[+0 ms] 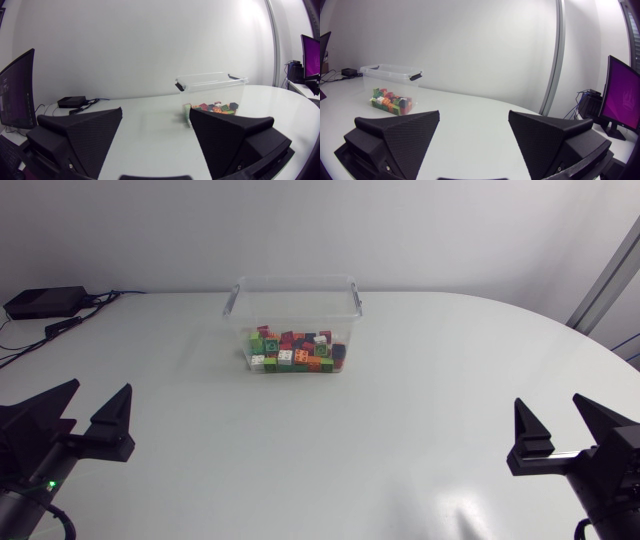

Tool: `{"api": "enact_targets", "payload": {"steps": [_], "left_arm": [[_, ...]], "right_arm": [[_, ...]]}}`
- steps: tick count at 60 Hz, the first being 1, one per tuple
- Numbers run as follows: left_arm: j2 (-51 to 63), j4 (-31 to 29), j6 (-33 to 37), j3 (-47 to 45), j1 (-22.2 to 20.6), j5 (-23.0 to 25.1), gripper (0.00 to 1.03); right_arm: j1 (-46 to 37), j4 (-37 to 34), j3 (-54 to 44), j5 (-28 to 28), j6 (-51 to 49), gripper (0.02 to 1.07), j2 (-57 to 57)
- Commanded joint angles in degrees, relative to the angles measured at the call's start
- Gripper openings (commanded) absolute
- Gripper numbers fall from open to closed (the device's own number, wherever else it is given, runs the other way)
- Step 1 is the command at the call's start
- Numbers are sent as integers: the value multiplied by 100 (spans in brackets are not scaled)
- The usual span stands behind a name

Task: Place the duplo bricks in the container

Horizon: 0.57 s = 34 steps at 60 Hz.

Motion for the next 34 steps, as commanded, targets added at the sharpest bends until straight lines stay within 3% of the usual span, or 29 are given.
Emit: {"api": "enact_targets", "payload": {"steps": [1, 20, 34], "left_arm": [[-254, -110, -223, -213, 89, 84, 93], [-1204, -683, -568, -520, 326, 298, 91], [-1208, -685, -569, -521, 327, 298, 91]], "right_arm": [[-51, 121, -140, -88, 277, 102, -6], [-95, 267, -254, -380, 806, 102, 5], [-95, 268, -255, -381, 808, 102, 5]]}}
